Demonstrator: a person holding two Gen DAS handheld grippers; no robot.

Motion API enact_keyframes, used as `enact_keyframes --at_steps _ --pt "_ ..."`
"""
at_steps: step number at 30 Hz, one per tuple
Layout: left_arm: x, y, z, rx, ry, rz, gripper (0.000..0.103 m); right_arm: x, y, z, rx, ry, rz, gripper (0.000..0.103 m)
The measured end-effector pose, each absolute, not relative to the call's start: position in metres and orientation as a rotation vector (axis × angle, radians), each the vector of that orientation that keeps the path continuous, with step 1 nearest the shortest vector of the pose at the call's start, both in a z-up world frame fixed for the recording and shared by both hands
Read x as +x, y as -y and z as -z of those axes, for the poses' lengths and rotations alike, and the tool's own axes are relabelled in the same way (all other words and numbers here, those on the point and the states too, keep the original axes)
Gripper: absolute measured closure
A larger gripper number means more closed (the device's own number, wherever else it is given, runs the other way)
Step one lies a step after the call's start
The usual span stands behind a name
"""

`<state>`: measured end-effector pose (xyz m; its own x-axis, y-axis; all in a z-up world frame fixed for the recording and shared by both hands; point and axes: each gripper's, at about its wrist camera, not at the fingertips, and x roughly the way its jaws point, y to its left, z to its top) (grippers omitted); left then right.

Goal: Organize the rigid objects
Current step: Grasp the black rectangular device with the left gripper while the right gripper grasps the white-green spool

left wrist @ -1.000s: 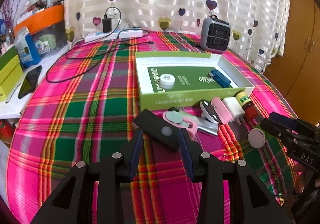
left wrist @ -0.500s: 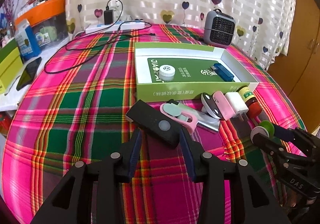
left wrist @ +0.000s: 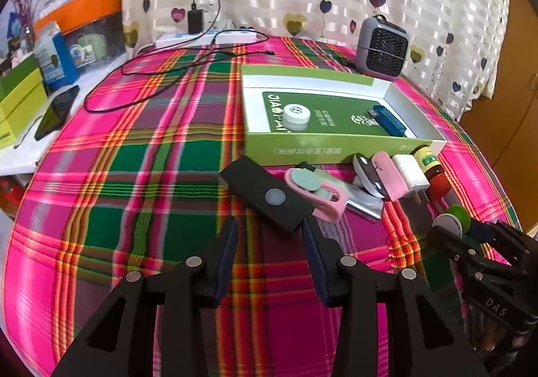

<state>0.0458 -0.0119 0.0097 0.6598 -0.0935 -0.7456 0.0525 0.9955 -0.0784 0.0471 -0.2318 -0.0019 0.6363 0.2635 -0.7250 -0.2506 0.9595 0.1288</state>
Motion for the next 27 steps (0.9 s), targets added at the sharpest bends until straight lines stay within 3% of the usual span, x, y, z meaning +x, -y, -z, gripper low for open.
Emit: enact_keyframes --at_steps 15,27 --pt "0.033 -0.031 -0.006 -0.112 -0.842 0.035 0.064 0.049 0.232 0.001 0.019 -0.831 -0.292 0.056" --pt "0.046 -0.004 -0.005 -0.082 -0.843 0.142 0.064 0.05 0.234 0.001 0.021 -0.831 -0.293 0.056"
